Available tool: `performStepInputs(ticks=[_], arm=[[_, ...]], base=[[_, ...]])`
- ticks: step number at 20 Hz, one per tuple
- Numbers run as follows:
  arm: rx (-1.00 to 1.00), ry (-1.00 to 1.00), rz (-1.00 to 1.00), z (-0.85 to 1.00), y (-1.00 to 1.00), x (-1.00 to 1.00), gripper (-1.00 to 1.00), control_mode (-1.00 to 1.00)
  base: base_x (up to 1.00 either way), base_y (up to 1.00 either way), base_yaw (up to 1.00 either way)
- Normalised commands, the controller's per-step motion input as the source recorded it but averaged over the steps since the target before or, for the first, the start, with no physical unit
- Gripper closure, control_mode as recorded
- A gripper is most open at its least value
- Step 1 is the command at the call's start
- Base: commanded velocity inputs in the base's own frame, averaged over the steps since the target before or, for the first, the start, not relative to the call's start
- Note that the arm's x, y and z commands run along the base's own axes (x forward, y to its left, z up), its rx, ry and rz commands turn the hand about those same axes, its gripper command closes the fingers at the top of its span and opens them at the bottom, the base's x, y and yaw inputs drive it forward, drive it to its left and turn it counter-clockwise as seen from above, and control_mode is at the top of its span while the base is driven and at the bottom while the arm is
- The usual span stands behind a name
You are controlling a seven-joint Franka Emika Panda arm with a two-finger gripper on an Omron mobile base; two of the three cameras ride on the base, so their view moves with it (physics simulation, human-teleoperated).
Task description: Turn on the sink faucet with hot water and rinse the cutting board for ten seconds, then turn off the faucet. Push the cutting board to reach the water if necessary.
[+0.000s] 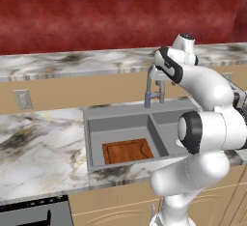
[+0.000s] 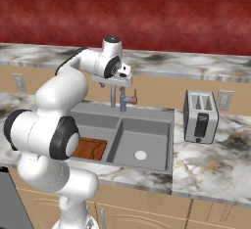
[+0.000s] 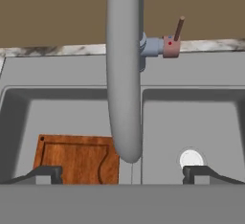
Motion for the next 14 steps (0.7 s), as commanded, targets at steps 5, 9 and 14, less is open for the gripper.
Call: performStepInputs(ticks=[5,9,14], arm=[[0.00,0.00,0.00,-0.07,-0.09,0.20,-1.00,-1.00],[0.00,0.00,0.00,-0.16,0.00,0.17,-1.00,-1.00],[0.00,0.00,0.00,-0.06,0.01,0.00,-1.00,-1.00]], base=[[0.00,0.00,0.00],[0.00,0.00,0.00],[0.00,0.00,0.00]])
